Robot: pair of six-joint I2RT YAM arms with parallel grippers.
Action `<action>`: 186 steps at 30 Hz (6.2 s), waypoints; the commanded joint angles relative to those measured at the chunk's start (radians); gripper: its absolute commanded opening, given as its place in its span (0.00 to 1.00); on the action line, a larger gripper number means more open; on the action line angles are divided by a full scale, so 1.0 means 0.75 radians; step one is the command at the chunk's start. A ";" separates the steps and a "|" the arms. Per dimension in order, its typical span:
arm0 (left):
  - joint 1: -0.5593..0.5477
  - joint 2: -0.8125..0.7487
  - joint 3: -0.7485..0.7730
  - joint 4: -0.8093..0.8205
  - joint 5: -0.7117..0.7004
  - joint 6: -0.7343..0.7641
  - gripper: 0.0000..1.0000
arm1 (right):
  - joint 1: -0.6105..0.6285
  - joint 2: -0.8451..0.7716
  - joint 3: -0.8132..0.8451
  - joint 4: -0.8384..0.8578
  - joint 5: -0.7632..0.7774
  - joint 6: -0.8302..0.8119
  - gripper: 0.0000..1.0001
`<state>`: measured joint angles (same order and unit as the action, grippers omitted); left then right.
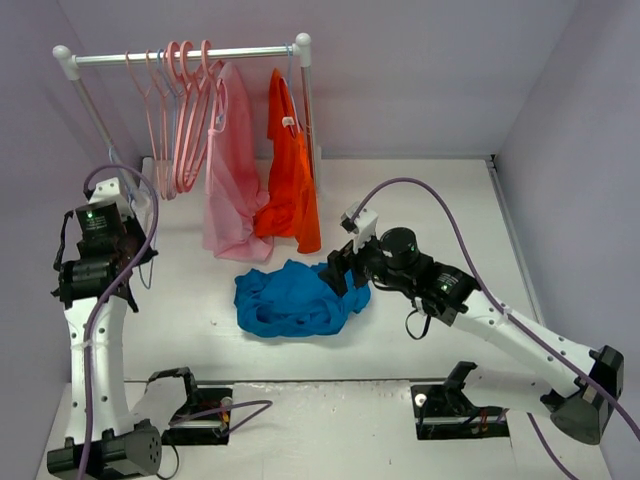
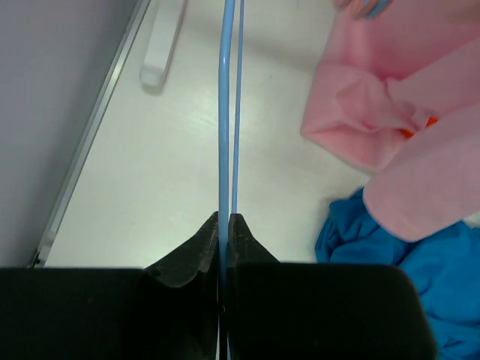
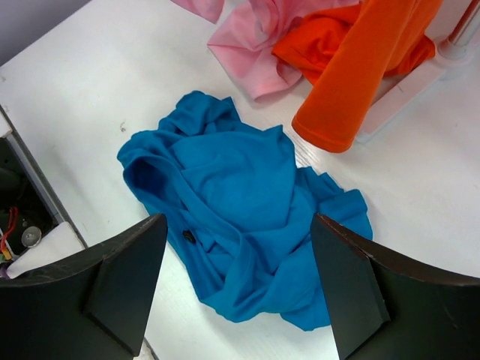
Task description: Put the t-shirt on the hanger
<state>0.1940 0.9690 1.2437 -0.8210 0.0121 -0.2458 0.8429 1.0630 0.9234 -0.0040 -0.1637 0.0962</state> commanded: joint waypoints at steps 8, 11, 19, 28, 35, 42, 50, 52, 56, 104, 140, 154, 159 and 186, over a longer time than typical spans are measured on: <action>-0.172 -0.199 -0.029 -0.312 0.025 -0.061 0.00 | -0.013 0.069 0.021 0.083 0.204 0.089 0.73; -0.202 -0.206 -0.009 -0.373 0.086 -0.068 0.00 | -0.013 0.085 0.024 0.081 0.208 0.101 0.73; -0.364 -0.242 0.030 -0.492 0.294 -0.067 0.00 | -0.013 0.127 0.035 0.079 0.214 0.114 0.73; -0.480 -0.258 0.128 -0.490 0.576 0.095 0.00 | -0.015 0.187 -0.032 0.076 0.334 0.176 0.69; -0.545 -0.205 0.177 -0.479 0.760 0.190 0.00 | -0.023 0.208 -0.100 0.075 0.325 0.214 0.64; -0.549 -0.149 0.207 -0.436 0.824 0.264 0.00 | -0.015 0.211 -0.168 0.062 0.292 0.229 0.56; -0.549 -0.111 0.151 -0.398 0.763 0.291 0.00 | 0.142 0.244 -0.138 0.015 0.371 0.198 0.55; -0.549 -0.107 0.154 -0.384 0.762 0.288 0.00 | 0.182 0.261 -0.129 -0.009 0.464 0.255 0.56; -0.549 -0.102 0.164 -0.348 0.718 0.248 0.00 | 0.265 0.266 -0.141 -0.061 0.620 0.398 0.56; -0.602 -0.205 0.011 -0.170 0.894 0.283 0.00 | 0.161 0.434 0.126 -0.465 0.965 0.494 0.00; -0.752 -0.089 -0.126 -0.029 1.029 0.434 0.00 | -0.212 0.443 0.364 -0.455 0.397 -0.098 0.00; -0.756 -0.156 -0.102 0.013 0.870 0.452 0.00 | -0.225 0.420 0.340 -0.455 0.394 -0.116 0.00; -0.756 -0.164 -0.115 -0.031 0.804 0.482 0.00 | -0.234 0.410 0.336 -0.457 0.390 -0.114 0.00; -0.803 -0.070 -0.236 0.493 1.154 0.371 0.00 | -0.232 0.326 0.583 -0.460 0.231 -0.245 0.01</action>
<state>-0.4004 0.9148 1.0503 -0.6631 0.7641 0.0700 0.6727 1.3663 1.2644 -0.3828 0.0369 -0.0373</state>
